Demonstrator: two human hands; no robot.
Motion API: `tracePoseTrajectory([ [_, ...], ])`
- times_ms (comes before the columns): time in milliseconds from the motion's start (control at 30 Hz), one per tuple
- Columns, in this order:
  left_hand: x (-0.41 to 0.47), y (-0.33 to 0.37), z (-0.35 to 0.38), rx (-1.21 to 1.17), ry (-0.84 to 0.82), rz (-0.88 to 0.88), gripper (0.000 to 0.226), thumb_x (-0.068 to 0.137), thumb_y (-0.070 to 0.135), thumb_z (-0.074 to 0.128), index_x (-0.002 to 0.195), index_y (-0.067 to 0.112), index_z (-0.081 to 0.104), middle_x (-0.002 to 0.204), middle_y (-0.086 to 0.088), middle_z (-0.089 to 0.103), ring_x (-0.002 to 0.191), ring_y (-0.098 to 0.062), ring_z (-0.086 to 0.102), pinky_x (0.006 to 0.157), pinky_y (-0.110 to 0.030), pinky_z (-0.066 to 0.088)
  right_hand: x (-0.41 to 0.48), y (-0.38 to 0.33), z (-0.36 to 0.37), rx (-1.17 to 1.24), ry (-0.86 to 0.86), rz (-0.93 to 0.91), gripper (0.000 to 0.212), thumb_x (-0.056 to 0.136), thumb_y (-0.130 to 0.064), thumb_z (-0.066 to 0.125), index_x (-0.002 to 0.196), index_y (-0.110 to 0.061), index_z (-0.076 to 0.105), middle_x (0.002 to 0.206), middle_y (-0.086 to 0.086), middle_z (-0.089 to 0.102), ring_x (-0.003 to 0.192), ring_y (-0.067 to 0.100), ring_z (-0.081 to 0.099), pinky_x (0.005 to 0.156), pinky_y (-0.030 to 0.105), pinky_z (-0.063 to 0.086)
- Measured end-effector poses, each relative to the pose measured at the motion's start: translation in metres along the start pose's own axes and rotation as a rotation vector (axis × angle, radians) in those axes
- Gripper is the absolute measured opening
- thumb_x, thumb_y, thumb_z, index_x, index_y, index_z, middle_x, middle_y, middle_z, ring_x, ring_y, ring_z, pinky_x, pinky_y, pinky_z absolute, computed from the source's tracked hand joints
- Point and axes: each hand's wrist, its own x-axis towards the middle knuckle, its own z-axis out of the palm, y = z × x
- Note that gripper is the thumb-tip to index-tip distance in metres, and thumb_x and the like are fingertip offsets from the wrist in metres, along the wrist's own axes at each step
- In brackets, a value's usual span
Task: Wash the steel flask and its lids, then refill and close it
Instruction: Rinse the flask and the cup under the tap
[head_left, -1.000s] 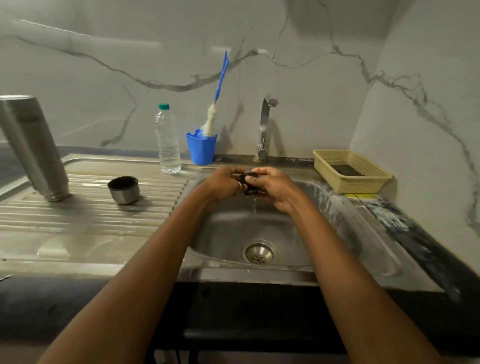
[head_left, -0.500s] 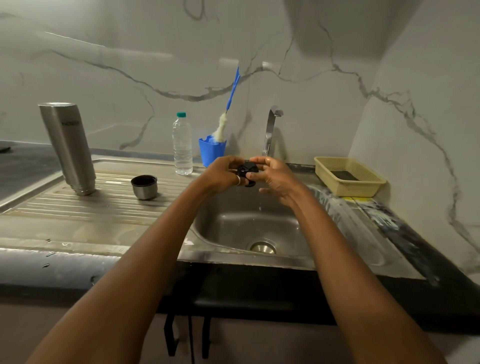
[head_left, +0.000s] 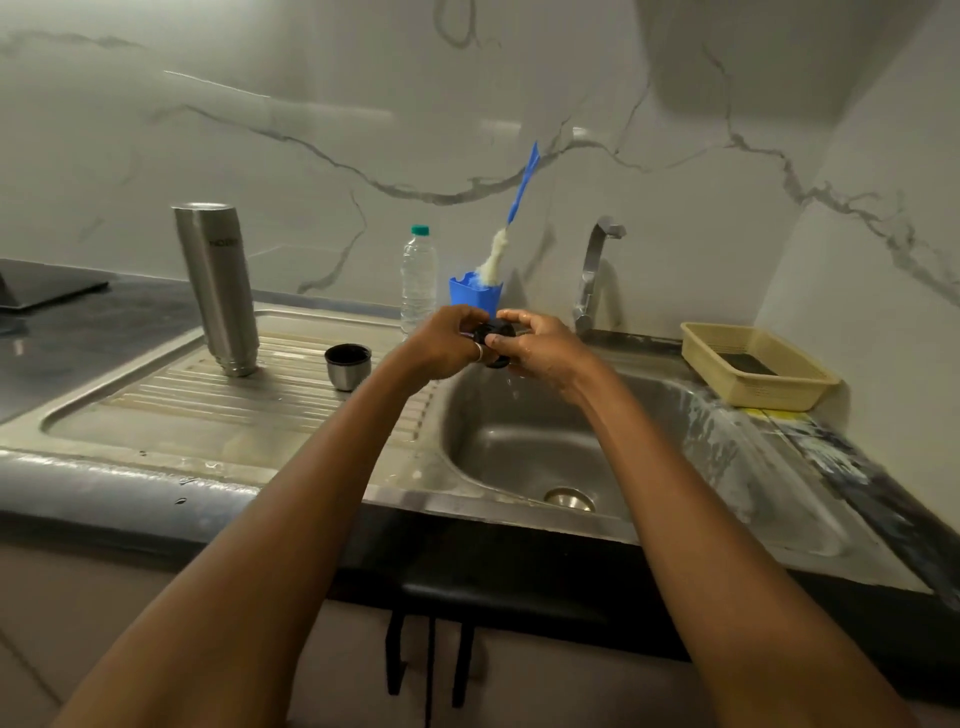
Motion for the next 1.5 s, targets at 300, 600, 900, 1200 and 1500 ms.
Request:
tracePoseTrajectory([
  [300, -0.031, -0.043, -0.124, 0.052, 0.263, -0.129, 0.057, 0.082, -0.001, 0.077, 0.135, 0.007, 0.058, 0.12, -0.006, 0.068, 0.111, -0.02, 0.063, 0.088, -0.022, 0.049, 0.052, -0.07, 0.124, -0.149, -0.162, -0.083, 0.029, 0.086, -0.028, 0.074, 0.104, -0.006, 0.066, 0.101, 0.016, 0.074, 0.102, 0.03, 0.071, 0.094, 0.049, 0.056],
  [600, -0.051, -0.114, -0.183, 0.11, 0.451, -0.234, 0.043, 0.077, 0.012, 0.085, 0.118, 0.014, 0.073, 0.103, -0.002, 0.076, 0.098, -0.018, 0.07, 0.09, -0.034, 0.056, 0.084, -0.103, 0.216, -0.465, -0.261, -0.144, 0.036, 0.08, -0.025, 0.08, 0.108, -0.01, 0.063, 0.095, 0.003, 0.064, 0.085, 0.015, 0.058, 0.063, 0.029, 0.044],
  [900, -0.036, -0.164, -0.162, 0.092, 0.489, -0.27, 0.042, 0.077, 0.007, 0.084, 0.118, 0.008, 0.072, 0.103, -0.006, 0.075, 0.101, -0.018, 0.069, 0.091, -0.025, 0.05, 0.112, -0.065, 0.245, -0.691, -0.229, -0.083, 0.024, 0.073, -0.03, 0.08, 0.086, -0.011, 0.074, 0.086, 0.006, 0.07, 0.094, 0.026, 0.062, 0.079, 0.04, 0.046],
  [1200, -0.034, -0.169, -0.159, 0.169, 0.446, -0.318, 0.051, 0.083, 0.001, 0.075, 0.132, 0.007, 0.064, 0.119, -0.011, 0.07, 0.109, -0.021, 0.064, 0.087, -0.023, 0.045, 0.121, -0.052, 0.251, -0.749, -0.227, -0.11, 0.028, 0.081, -0.037, 0.076, 0.094, -0.015, 0.066, 0.097, 0.004, 0.065, 0.099, 0.027, 0.057, 0.078, 0.037, 0.037],
  [1500, -0.028, -0.143, -0.158, 0.293, 0.434, -0.287, 0.061, 0.084, -0.006, 0.068, 0.142, 0.008, 0.055, 0.139, -0.013, 0.061, 0.127, -0.027, 0.057, 0.104, -0.033, 0.045, 0.107, -0.058, 0.206, -0.702, -0.217, -0.098, 0.048, 0.087, -0.034, 0.075, 0.124, -0.005, 0.064, 0.124, 0.012, 0.065, 0.115, 0.028, 0.059, 0.101, 0.046, 0.049],
])
